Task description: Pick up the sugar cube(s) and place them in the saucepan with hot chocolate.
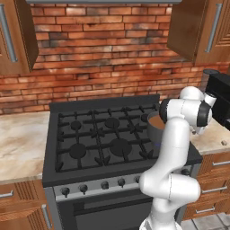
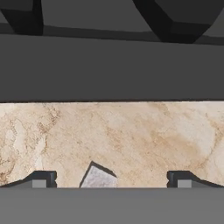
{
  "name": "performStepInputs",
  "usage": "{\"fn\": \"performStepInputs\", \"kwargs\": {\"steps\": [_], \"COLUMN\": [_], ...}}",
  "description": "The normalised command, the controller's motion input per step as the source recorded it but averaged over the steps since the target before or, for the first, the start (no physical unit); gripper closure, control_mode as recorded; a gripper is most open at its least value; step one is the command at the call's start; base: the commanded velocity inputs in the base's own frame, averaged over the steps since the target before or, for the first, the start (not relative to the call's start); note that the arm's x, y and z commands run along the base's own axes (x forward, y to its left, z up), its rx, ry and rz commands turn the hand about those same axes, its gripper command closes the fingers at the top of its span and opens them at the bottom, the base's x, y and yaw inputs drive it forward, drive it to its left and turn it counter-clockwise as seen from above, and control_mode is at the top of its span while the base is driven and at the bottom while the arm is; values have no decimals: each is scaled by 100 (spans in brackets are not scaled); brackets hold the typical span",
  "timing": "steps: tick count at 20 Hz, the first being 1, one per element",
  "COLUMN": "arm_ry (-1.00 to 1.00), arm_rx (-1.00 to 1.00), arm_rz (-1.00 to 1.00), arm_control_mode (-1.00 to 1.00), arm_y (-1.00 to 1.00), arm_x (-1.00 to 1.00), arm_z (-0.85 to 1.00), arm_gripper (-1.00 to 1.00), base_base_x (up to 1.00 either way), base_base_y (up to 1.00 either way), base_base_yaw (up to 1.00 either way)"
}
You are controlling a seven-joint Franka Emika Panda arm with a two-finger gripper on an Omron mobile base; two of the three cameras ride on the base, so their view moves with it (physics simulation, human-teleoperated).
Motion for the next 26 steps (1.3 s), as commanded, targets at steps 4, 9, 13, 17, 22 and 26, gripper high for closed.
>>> {"fn": "performStepInputs", "kwargs": {"steps": [4, 9, 13, 17, 22, 26], "arm_ry": [0, 2, 2, 2, 2, 0], "arm_rx": [0, 0, 0, 0, 0, 0], "arm_rz": [0, 0, 0, 0, 0, 0], "arm_control_mode": [-100, -100, -100, -100, -100, -100], "arm_y": [0, 0, 0, 0, 0, 0], "arm_x": [0, 0, 0, 0, 0, 0], "arm_z": [-6, -11, -4, -5, -7, -1], "arm_gripper": [-100, -100, -100, 100, 100, 100], "base_base_x": [0, 0, 0, 0, 0, 0], "base_base_y": [0, 0, 0, 0, 0, 0], "base_base_yaw": [0, 0, 0, 0, 0, 0]}}
